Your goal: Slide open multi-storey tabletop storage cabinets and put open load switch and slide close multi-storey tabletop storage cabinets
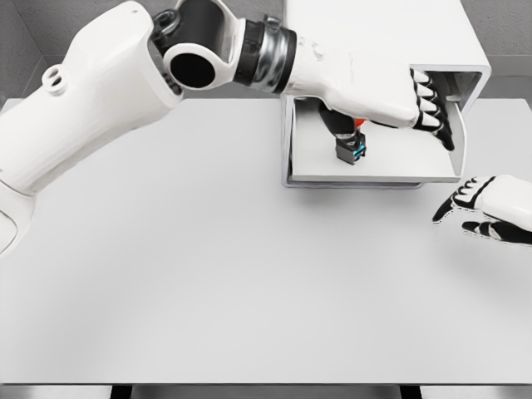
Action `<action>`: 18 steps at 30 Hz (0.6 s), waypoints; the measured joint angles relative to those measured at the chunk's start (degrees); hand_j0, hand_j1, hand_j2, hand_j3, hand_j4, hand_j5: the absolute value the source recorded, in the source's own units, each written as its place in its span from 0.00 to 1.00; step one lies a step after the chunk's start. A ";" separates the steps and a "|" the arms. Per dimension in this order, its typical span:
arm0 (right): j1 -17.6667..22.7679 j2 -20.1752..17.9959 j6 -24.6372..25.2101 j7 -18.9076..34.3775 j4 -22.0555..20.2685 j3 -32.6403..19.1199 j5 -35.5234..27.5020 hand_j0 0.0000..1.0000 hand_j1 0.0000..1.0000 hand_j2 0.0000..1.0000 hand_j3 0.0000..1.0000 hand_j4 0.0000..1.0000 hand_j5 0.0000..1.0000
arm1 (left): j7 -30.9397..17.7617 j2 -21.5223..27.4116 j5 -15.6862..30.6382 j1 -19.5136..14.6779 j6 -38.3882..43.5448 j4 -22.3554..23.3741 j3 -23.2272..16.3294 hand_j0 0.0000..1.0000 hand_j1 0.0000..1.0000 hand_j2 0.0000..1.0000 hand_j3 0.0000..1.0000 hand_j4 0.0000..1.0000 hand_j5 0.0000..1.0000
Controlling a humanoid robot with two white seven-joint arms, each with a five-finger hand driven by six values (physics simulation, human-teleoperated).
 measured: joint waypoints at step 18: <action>-5.36 0.00 -0.04 0.01 -0.11 7.40 -0.04 0.62 0.62 0.62 0.62 0.62 0.62 | -0.46 38.73 11.63 18.19 -0.03 2.47 5.34 1.00 1.00 1.00 1.00 1.00 1.00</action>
